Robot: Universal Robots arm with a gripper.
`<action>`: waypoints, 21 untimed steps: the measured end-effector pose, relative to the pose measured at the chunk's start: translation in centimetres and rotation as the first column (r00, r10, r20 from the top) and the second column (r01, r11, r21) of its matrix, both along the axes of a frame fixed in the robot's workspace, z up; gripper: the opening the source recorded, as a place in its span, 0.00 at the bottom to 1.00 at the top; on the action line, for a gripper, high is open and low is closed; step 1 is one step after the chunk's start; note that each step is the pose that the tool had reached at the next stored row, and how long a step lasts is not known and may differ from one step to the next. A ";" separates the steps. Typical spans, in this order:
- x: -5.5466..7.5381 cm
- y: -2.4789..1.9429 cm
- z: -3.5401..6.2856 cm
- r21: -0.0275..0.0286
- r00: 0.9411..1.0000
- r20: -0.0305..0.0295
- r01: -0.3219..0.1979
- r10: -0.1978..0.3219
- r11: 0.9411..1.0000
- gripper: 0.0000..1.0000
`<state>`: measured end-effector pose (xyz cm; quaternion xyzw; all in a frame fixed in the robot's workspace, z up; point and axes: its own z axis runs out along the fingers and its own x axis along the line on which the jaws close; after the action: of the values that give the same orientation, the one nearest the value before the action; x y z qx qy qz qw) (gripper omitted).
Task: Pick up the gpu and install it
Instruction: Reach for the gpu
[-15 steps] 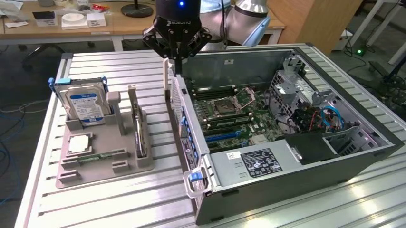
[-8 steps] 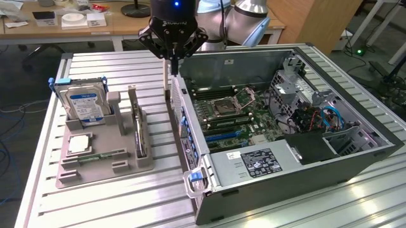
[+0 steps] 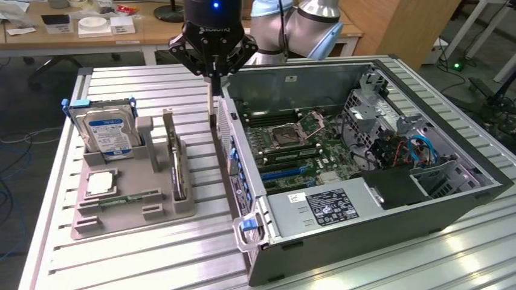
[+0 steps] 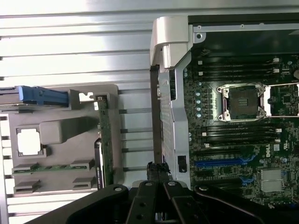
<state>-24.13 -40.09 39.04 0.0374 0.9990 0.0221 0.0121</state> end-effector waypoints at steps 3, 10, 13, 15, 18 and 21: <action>-0.4 -0.02 -0.01 0.000 1.000 0.000 0.000 0.000 1.000 0.11; -1.2 -0.06 -0.03 0.000 1.000 0.000 0.000 0.000 1.000 0.11; -1.6 -0.08 -0.03 0.000 1.000 0.000 0.000 0.000 1.000 0.11; -1.9 -0.10 -0.04 0.000 1.000 0.000 0.000 0.000 1.000 0.11; -2.4 -0.11 -0.04 0.000 1.000 0.000 0.000 0.000 1.000 0.11; -2.8 -0.13 -0.05 0.000 1.000 0.000 0.000 0.000 1.000 0.11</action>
<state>-26.91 -40.22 38.99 0.0374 0.9990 0.0221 0.0121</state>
